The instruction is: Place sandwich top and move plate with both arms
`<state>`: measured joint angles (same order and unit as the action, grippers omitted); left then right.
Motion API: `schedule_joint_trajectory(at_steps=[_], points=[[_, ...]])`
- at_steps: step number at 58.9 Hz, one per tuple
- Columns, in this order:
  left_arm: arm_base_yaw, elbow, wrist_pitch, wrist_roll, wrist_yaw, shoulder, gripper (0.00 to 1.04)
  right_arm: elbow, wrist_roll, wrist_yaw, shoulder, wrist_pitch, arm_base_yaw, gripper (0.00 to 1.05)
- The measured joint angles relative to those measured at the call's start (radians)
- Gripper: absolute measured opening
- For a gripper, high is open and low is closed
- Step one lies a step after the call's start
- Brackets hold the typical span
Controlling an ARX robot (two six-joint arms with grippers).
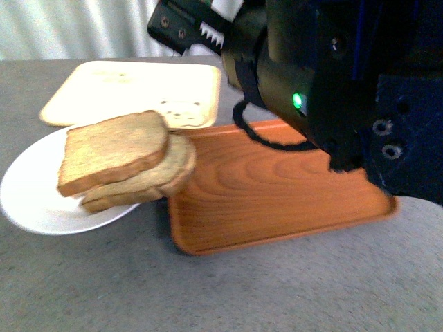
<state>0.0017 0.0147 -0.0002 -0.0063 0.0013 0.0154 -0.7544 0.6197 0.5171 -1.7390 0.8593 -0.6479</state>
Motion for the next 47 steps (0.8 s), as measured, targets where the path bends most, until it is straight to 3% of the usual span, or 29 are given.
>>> schedule_joint_trajectory(at_steps=[3,6,10,21,47], points=[[0.000,0.000,0.000,0.000,-0.002,0.000,0.96,0.085,-0.156,0.060,0.070,0.106,0.032,0.61],[0.000,0.000,0.000,0.000,-0.002,0.000,0.96,0.181,-0.351,0.030,0.154,0.162,0.073,0.50],[0.000,0.000,0.000,0.000,-0.002,0.000,0.96,0.305,-0.484,-0.013,0.267,0.175,0.132,0.36],[0.000,0.000,0.000,0.000,-0.002,0.000,0.96,0.491,-0.589,-0.136,0.440,0.156,0.256,0.03],[0.000,0.000,0.000,0.000,-0.002,0.000,0.96,0.698,-0.613,-0.331,0.742,0.058,0.452,0.02]])
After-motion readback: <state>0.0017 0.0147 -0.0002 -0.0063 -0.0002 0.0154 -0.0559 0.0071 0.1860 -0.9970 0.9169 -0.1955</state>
